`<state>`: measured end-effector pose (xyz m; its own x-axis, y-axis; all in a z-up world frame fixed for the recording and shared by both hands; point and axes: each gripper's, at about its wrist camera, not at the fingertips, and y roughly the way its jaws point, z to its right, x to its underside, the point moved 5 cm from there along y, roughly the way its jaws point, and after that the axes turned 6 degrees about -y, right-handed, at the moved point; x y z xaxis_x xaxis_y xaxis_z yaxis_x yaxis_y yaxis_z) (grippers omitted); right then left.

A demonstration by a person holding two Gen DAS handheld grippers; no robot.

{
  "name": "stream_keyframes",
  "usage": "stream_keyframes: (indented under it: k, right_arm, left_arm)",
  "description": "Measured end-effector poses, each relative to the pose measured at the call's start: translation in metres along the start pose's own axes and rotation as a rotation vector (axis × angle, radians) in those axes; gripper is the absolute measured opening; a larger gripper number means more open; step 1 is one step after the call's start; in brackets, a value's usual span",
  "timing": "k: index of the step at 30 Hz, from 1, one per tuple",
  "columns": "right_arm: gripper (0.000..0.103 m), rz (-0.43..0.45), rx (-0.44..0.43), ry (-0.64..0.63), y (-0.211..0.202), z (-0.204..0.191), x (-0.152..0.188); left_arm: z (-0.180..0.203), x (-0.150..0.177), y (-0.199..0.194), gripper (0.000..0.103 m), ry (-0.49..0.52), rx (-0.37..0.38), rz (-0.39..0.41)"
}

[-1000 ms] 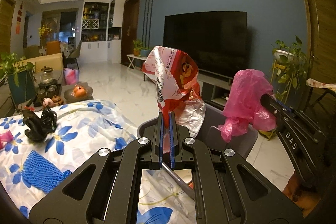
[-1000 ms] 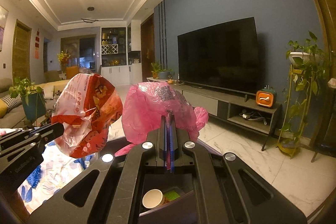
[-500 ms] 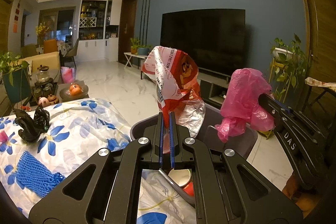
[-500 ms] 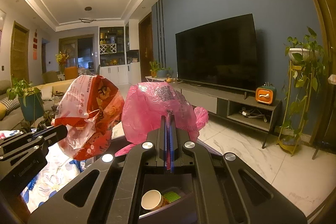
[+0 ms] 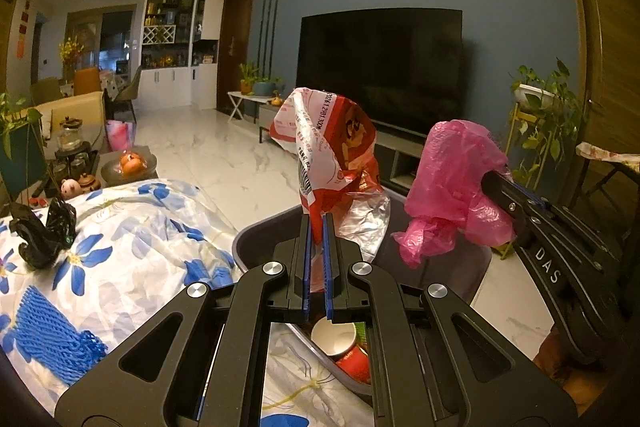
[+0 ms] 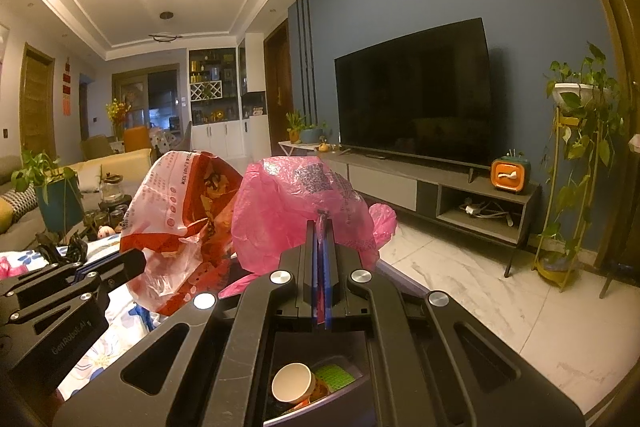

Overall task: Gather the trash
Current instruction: 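Open both tools to drop the wrapper and pink bag into the bin, then move both tools back over the table toward the blue net and white cup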

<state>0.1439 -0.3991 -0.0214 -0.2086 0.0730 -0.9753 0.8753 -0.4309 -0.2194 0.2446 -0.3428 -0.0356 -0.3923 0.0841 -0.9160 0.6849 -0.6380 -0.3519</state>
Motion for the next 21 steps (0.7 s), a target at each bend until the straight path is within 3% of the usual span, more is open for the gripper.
stream_keyframes:
  k: [6, 9, 12, 14, 16, 21]
  right_arm:
    - [0.004, -0.004, -0.001, 0.006, 0.004, 0.003, 0.0]
    - [0.015, -0.005, -0.005, 0.017, 0.006, 0.006, 0.0]
    - [0.038, -0.002, -0.003, 0.027, 0.007, 0.009, 0.002]
    - [0.042, 0.002, 0.001, 0.035, 0.007, 0.011, 0.002]
    - [0.046, 0.0, 0.004, 0.041, 0.007, 0.013, 0.003]
    - [0.063, 0.021, 0.017, 0.056, -0.003, 0.017, 0.005]
  left_arm:
    - [-0.003, 0.003, 0.008, 0.006, -0.016, 0.011, -0.013]
    - [-0.003, 0.004, 0.009, 0.006, -0.03, 0.039, -0.015]
    - [-0.001, 0.006, 0.012, 0.01, -0.028, 0.06, -0.025]
    - [-0.001, 0.008, 0.013, 0.021, -0.027, 0.07, -0.035]
    - [-0.003, 0.009, 0.012, 0.047, -0.042, 0.075, -0.033]
    - [-0.016, 0.009, -0.002, 0.077, -0.08, 0.031, 0.005]
